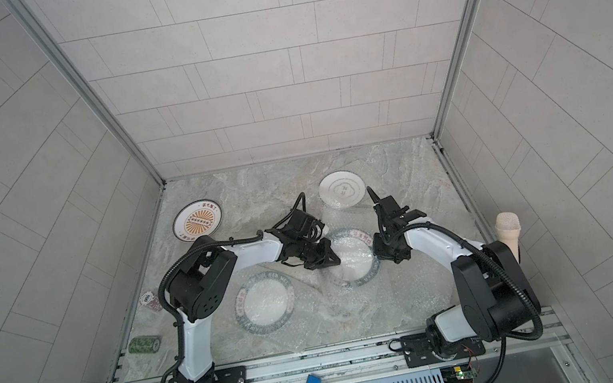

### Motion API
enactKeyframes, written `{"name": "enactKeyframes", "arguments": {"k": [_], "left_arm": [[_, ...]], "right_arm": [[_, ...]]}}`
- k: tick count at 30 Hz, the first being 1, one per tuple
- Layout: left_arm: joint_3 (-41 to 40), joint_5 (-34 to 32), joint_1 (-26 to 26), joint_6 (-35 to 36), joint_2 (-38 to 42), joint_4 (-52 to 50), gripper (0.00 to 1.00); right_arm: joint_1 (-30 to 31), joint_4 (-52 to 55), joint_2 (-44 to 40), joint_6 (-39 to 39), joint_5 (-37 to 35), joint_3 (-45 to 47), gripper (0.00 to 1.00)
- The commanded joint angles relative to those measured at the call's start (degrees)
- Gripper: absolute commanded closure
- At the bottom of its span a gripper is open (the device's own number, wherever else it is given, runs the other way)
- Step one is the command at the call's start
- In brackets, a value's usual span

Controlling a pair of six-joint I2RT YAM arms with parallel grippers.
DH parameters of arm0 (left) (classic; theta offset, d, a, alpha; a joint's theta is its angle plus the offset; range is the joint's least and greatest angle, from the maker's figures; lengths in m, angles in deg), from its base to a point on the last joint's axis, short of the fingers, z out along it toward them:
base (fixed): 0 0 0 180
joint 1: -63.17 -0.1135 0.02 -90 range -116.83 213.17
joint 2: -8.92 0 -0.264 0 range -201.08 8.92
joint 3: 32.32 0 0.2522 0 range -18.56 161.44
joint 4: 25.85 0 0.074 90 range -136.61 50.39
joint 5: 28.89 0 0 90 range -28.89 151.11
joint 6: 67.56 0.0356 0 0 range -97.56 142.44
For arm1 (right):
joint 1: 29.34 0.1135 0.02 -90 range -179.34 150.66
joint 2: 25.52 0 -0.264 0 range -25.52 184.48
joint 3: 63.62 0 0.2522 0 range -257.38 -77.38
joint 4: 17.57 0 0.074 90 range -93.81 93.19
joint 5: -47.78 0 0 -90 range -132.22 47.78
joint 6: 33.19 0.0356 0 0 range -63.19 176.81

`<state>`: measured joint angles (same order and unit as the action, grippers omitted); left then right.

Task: Unpack dinner plates from bubble wrap
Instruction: Unwrap the bubble wrap at the center of the board.

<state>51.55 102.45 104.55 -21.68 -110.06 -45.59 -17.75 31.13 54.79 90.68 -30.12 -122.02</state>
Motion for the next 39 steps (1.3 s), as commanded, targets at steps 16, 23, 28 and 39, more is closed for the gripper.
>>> {"name": "enactKeyframes", "arguments": {"k": [16, 23, 28, 39], "left_arm": [[-4.89, -13.73, -1.93, -1.32, -5.0, -11.6, 0.93], [-5.1, -14.62, -2.06, -1.93, -5.08, -11.86, 0.94], [-5.32, -15.22, -2.03, -2.27, -5.06, -12.13, 0.94], [-4.87, -16.28, -2.13, -2.86, -5.47, -13.09, 0.98]], "right_arm": [[0.21, 5.07, -0.88, -1.16, -5.83, -1.54, 1.0], [-5.54, 3.24, -4.06, -0.66, 1.74, -0.34, 1.0], [-8.72, 0.87, -3.09, -0.44, 7.41, 0.79, 1.0], [-18.57, 0.05, -2.38, 0.1, 7.53, 4.59, 1.0]]}}
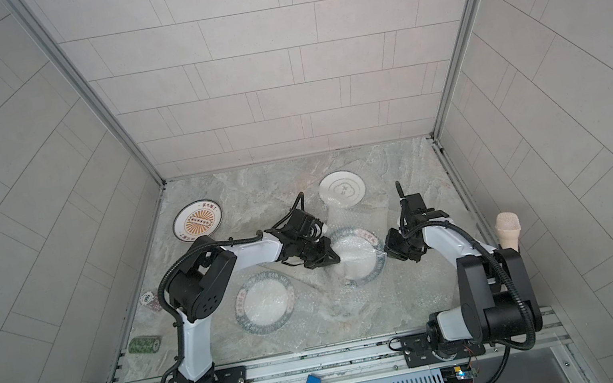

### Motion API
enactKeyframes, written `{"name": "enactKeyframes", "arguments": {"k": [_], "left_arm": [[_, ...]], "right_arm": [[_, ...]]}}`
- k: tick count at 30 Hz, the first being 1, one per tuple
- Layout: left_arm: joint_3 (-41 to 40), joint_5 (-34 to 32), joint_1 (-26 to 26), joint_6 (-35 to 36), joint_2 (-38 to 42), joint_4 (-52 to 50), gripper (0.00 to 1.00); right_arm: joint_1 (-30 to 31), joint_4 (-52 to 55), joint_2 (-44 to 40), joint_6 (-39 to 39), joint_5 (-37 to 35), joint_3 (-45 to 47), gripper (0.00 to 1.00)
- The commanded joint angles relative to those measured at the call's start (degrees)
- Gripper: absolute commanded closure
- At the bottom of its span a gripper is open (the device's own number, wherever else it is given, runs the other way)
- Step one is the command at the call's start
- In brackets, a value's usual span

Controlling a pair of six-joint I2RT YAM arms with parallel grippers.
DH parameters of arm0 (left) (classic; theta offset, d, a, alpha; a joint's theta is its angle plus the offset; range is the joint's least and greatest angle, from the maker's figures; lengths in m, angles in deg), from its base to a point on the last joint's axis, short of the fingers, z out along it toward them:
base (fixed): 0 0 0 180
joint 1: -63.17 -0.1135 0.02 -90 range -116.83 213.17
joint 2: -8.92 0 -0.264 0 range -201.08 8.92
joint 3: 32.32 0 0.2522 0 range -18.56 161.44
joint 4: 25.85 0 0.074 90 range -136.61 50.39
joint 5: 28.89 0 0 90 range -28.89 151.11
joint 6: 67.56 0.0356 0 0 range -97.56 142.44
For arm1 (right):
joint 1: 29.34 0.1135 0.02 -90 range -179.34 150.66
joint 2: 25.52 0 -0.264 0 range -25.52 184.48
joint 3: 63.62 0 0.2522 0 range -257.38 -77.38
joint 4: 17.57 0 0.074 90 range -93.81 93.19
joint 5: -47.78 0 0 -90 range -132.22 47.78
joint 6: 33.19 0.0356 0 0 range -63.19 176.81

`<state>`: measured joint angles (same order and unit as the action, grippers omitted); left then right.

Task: Unpack dinner plates from bubble wrap
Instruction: Unwrap the bubble wrap at the center of the board.

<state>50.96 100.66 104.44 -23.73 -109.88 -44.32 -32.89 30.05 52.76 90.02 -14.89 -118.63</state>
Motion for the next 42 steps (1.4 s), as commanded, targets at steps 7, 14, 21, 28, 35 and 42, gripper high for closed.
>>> {"name": "enactKeyframes", "arguments": {"k": [7, 14, 21, 28, 35, 42], "left_arm": [[-4.09, -14.42, -2.08, -1.29, -6.1, -14.36, 0.99], [-3.99, -14.08, -2.26, -1.55, -6.44, -14.23, 1.0], [-1.6, -8.86, -2.08, 2.03, -5.21, -13.79, 0.98], [10.84, -3.96, 1.82, 17.02, 3.08, -24.47, 0.7], [16.79, -7.11, 9.61, 27.43, 4.81, -35.01, 0.4], [21.29, -11.27, 15.35, 30.43, 1.51, -37.2, 0.26]], "right_arm": [[-6.64, -1.39, 1.11, 1.84, -6.06, 2.67, 1.0], [-9.57, -3.0, 1.77, 1.23, -1.94, 3.61, 1.0], [-3.79, -0.71, -3.65, -1.08, -3.39, 0.51, 0.92], [0.0, 0.97, -3.77, -3.07, -0.17, -0.54, 0.72], [7.65, 0.49, -4.55, -2.86, 1.86, 0.93, 0.68], [9.35, 4.77, -6.2, -2.28, -7.82, 1.75, 0.72]]}}
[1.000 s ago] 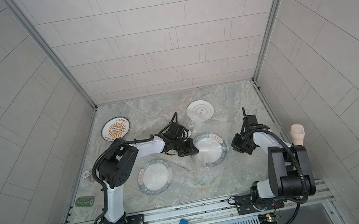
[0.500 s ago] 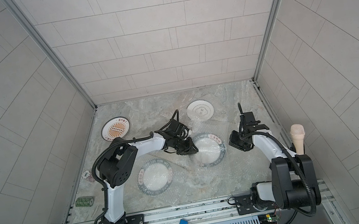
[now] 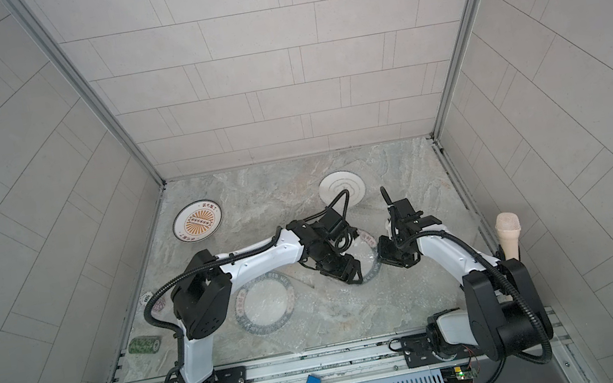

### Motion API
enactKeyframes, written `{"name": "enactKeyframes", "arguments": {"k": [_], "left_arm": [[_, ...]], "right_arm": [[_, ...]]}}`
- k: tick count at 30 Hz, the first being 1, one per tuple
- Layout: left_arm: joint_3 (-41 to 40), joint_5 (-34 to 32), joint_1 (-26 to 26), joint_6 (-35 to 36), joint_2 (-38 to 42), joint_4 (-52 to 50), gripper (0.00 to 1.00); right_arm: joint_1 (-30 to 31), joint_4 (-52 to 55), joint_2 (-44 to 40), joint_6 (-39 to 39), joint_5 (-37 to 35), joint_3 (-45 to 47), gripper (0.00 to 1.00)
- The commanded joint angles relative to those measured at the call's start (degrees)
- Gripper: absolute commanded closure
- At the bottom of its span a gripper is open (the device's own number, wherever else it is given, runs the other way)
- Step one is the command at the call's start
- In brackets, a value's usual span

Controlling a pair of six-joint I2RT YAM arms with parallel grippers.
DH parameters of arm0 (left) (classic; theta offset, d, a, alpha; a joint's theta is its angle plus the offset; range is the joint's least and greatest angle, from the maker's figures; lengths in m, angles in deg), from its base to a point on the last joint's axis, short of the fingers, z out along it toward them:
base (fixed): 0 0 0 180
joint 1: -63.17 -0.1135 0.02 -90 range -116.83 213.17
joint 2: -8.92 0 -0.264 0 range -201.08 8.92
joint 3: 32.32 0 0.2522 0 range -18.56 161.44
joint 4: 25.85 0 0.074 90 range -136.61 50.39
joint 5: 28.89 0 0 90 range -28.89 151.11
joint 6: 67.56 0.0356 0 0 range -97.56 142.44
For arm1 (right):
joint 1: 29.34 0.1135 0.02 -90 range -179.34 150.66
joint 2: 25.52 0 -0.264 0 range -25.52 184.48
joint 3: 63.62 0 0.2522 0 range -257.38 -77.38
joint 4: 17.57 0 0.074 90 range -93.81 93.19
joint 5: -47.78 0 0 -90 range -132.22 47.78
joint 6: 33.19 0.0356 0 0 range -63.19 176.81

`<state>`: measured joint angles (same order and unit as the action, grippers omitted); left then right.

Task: Unpack dinner plates from bubble wrap
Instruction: Unwrap the bubble wrap at the center of the board.

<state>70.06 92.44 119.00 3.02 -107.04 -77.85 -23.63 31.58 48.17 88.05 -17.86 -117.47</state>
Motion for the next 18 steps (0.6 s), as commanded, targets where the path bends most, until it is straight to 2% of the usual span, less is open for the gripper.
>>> {"name": "enactKeyframes", "arguments": {"k": [1, 8, 16, 18], "left_arm": [[2.87, -3.39, 1.38, 3.68, -1.92, -3.73, 0.24], [7.35, -6.9, 3.99, 1.72, -6.38, -3.48, 0.2], [11.84, -11.3, 5.95, -0.39, -10.22, -3.57, 0.2], [13.08, -13.4, 6.13, -0.86, -11.17, -4.58, 0.23]], "right_arm": [[0.08, 3.79, -1.82, -0.31, -5.53, 0.68, 0.74], [0.06, 2.95, -1.95, -0.51, -4.95, 2.1, 0.77], [0.0, -2.27, 1.1, 1.17, -2.39, 2.95, 0.84], [0.06, -2.19, 1.36, 1.19, -2.56, 2.74, 0.86]]}}
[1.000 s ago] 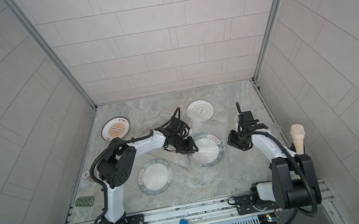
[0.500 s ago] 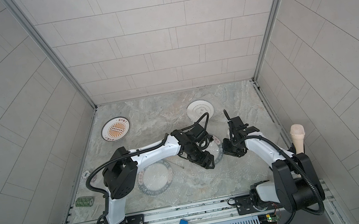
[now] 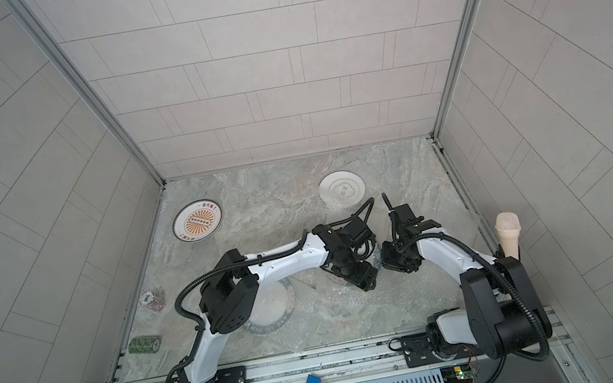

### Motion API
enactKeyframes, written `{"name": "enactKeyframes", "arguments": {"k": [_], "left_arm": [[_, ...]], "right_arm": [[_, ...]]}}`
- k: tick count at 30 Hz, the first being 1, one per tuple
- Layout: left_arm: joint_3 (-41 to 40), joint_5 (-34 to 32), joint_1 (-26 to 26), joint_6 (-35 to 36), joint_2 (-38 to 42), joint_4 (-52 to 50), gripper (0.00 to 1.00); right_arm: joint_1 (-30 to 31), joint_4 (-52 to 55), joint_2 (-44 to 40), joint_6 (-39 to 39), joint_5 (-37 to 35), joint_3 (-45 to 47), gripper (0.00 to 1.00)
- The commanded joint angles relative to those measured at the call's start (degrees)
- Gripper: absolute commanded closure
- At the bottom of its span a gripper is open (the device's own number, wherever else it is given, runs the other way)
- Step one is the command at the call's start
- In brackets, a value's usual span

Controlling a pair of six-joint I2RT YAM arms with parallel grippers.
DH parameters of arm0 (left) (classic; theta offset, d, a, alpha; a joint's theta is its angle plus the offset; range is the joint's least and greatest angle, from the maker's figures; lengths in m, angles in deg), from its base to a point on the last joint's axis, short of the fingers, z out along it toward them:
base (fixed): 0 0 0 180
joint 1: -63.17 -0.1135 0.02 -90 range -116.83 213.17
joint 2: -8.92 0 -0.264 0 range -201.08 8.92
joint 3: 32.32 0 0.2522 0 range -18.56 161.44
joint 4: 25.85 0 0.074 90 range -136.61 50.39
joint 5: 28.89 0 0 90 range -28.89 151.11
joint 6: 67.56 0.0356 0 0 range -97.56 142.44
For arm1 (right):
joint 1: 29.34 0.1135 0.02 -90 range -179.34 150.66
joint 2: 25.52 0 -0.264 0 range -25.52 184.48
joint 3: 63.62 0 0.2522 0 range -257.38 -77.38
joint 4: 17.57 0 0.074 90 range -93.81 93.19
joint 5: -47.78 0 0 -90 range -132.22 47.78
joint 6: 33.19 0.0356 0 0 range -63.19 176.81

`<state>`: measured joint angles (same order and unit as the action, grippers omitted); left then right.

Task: Unpack dinner plates from bubble wrap
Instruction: Unwrap the bubble wrap at the center of the board.

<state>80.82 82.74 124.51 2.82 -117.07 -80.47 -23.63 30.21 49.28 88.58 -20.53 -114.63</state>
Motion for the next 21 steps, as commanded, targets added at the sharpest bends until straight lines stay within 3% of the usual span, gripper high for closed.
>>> {"name": "enactKeyframes", "arguments": {"k": [1, 8, 12, 15, 21], "left_arm": [[2.55, -4.62, 0.62, -0.81, -1.37, -2.25, 0.26], [1.8, -8.07, 0.47, -1.89, -1.23, -3.95, 0.75], [0.1, -8.05, 0.29, -2.48, 1.23, -3.04, 0.94], [-1.21, -8.27, -0.2, -2.61, 2.44, -3.34, 1.0], [-8.09, -9.14, -2.81, -3.55, 4.28, -3.05, 1.0]], "right_arm": [[0.02, -0.8, 0.13, 0.66, 0.15, -0.1, 0.87], [0.08, -0.79, -0.08, 0.91, -2.57, -1.39, 1.0], [0.02, -2.28, 1.38, 1.66, -2.76, -2.41, 1.0], [-0.24, -2.36, 2.08, 2.22, -3.98, -4.14, 1.0], [-2.26, -3.2, 3.57, 3.71, -6.12, -7.56, 1.0]]}}
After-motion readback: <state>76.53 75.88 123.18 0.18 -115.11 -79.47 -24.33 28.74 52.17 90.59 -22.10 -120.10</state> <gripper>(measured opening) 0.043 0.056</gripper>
